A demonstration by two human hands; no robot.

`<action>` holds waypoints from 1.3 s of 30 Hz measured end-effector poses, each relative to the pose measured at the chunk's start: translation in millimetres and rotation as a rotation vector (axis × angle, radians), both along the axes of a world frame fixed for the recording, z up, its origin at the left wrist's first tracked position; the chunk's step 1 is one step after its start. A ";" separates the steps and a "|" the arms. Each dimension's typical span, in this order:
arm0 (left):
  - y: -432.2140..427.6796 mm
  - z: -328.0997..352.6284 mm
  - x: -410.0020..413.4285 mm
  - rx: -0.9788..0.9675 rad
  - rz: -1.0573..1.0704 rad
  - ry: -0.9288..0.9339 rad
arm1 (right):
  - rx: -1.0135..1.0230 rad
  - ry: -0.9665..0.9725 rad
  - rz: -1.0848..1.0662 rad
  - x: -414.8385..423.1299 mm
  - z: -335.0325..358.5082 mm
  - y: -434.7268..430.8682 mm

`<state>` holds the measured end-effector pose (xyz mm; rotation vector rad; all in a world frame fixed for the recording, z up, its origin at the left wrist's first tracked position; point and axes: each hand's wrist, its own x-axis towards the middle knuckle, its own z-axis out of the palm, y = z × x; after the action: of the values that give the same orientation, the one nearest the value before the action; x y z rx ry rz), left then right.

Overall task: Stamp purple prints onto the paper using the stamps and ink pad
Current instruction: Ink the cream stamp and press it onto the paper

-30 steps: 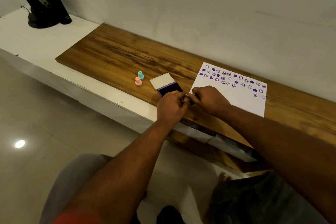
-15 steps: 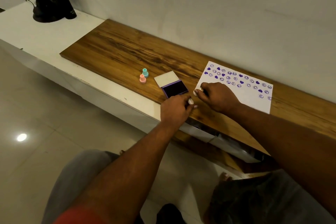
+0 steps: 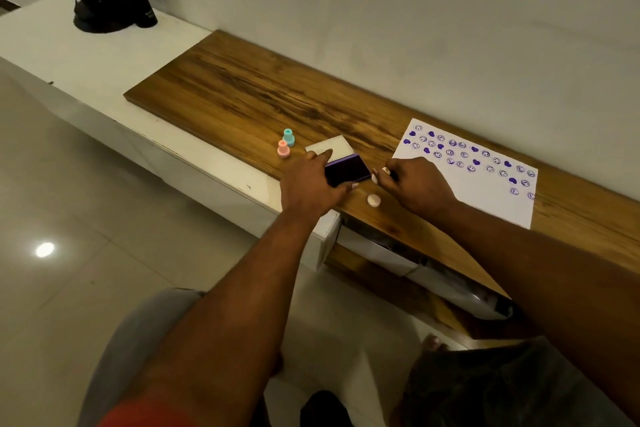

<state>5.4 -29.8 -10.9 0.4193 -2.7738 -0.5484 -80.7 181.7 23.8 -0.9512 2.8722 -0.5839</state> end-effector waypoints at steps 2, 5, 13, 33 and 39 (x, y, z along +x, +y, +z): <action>-2.2 -2.7 -3.7 -0.006 -0.014 -0.045 | 0.000 -0.008 -0.017 1.3 -2.5 -6.3; 0.2 -7.4 -7.0 0.042 -0.009 -0.070 | 0.007 -0.003 -0.013 0.9 -3.3 -11.4; 3.5 -11.4 -11.7 0.156 0.067 -0.077 | -0.066 0.472 0.060 -19.3 81.1 -63.6; 11.7 -5.2 -10.7 0.162 0.118 -0.052 | 0.325 0.045 0.016 -17.9 4.9 -81.7; 43.2 18.6 -18.2 0.130 0.025 0.193 | -0.079 0.079 -0.249 -29.8 18.3 37.3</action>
<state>-12.8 13.4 7.7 0.4056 -2.5548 -0.7264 -110.5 219.0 42.2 -0.6412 3.0842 -0.6978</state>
